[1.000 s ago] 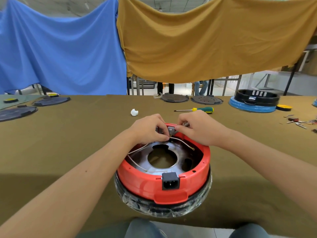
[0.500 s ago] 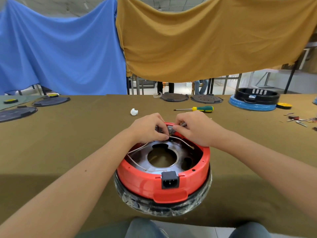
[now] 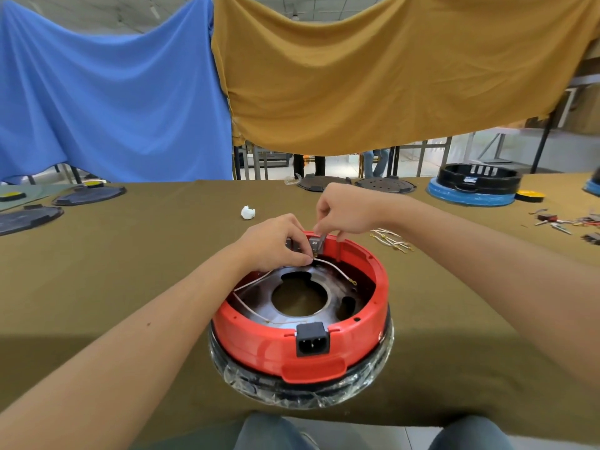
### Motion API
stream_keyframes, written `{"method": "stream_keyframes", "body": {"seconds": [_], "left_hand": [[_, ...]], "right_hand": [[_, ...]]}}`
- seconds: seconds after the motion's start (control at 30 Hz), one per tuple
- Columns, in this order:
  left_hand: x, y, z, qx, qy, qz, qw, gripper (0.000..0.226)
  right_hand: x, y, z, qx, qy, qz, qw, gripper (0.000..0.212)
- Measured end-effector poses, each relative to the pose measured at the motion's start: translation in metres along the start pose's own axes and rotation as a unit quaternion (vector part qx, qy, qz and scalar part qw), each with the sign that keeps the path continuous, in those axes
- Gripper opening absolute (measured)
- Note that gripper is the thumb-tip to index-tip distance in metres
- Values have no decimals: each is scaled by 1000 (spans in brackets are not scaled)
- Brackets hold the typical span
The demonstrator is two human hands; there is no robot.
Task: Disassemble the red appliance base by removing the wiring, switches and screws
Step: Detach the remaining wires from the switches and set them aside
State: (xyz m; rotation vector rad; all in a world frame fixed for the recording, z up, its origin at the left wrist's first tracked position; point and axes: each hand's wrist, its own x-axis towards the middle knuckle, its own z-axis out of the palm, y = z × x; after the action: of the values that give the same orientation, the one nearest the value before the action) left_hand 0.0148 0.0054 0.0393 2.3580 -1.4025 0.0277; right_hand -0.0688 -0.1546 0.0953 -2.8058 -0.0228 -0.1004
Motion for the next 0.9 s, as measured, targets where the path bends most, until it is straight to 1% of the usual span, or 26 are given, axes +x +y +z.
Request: {"method": "stream_keyframes", "body": {"seconds": [0.1, 0.2, 0.3, 0.4, 0.47, 0.53, 0.63, 0.7, 0.9], "left_hand": [[0, -1, 0, -4, -2, 0, 1000, 5], [-1, 1, -1, -9, 0, -3, 1000, 8], [-2, 0, -1, -6, 5, 1, 1000, 8], [-1, 1, -1, -1, 3, 2, 1000, 6], [-1, 1, -1, 1, 2, 2, 1000, 7], [0, 0, -1, 2, 0, 2, 1000, 7], [0, -1, -1, -2, -1, 3, 1000, 5], [1, -1, 0, -1, -2, 2, 1000, 3], [0, 0, -1, -2, -6, 0, 1000, 8]], "right_hand": [[4, 0, -2, 41, -12, 9, 999, 15], [-2, 5, 1, 50, 19, 5, 999, 15], [-15, 14, 17, 60, 122, -6, 991, 14], [-25, 17, 37, 129, 209, -14, 969, 28], [-26, 13, 44, 135, 238, -29, 961, 36], [-25, 7, 44, 129, 241, -36, 961, 45], [-17, 8, 36, 131, 214, -8, 968, 54], [-10, 9, 35, 129, 209, 10, 969, 54], [4, 11, 42, 134, 252, 44, 957, 49]]}}
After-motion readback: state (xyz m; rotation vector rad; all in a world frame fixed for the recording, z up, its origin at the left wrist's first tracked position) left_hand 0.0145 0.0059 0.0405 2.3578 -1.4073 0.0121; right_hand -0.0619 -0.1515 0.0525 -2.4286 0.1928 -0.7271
